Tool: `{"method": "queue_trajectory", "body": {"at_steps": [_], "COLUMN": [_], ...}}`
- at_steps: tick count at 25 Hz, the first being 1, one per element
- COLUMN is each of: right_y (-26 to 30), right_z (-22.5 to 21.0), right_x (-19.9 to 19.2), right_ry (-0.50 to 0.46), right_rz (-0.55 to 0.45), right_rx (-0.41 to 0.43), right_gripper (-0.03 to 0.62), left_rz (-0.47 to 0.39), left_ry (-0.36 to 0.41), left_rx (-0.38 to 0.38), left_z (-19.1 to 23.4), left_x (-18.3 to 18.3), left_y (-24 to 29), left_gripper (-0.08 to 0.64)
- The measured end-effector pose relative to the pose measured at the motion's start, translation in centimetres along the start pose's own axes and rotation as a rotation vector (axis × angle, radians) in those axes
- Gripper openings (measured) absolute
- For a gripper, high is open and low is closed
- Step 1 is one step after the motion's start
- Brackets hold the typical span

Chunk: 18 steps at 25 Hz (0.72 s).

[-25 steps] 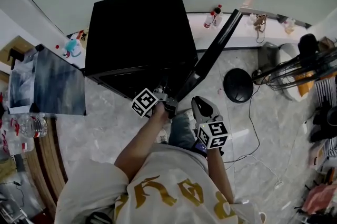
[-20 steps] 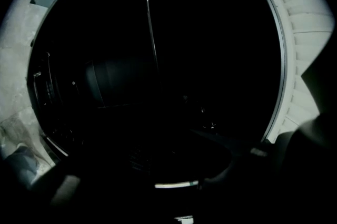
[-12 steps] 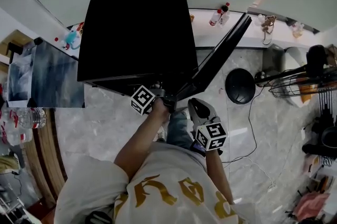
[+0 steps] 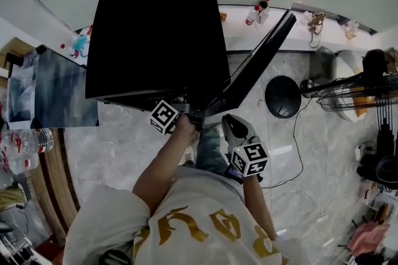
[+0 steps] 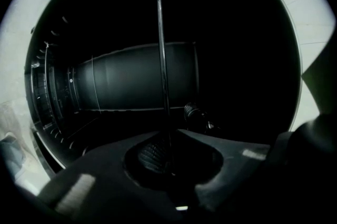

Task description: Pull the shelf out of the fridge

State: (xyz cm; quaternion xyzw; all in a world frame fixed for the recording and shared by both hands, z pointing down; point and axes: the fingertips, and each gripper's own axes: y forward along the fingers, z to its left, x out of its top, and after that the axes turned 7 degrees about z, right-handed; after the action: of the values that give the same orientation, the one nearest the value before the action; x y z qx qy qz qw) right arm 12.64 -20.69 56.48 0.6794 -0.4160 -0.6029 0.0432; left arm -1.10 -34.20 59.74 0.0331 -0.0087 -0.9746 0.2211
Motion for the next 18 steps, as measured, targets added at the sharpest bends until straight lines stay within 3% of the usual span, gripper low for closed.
{"method": "queue_trajectory", "body": {"at_steps": [18], "right_y": [-0.8], "right_z": [0.9], "right_x": [0.2], "right_ry": [-0.009], "right_rz": [-0.025], "right_rx": [0.0], "right_gripper": [0.061], "left_rz": [0.038], "left_ry": [-0.039], "left_rx": [0.012], "left_z": [0.2], "left_x": [-1.4], "left_y": [-1.9], "left_gripper": [0.018]}}
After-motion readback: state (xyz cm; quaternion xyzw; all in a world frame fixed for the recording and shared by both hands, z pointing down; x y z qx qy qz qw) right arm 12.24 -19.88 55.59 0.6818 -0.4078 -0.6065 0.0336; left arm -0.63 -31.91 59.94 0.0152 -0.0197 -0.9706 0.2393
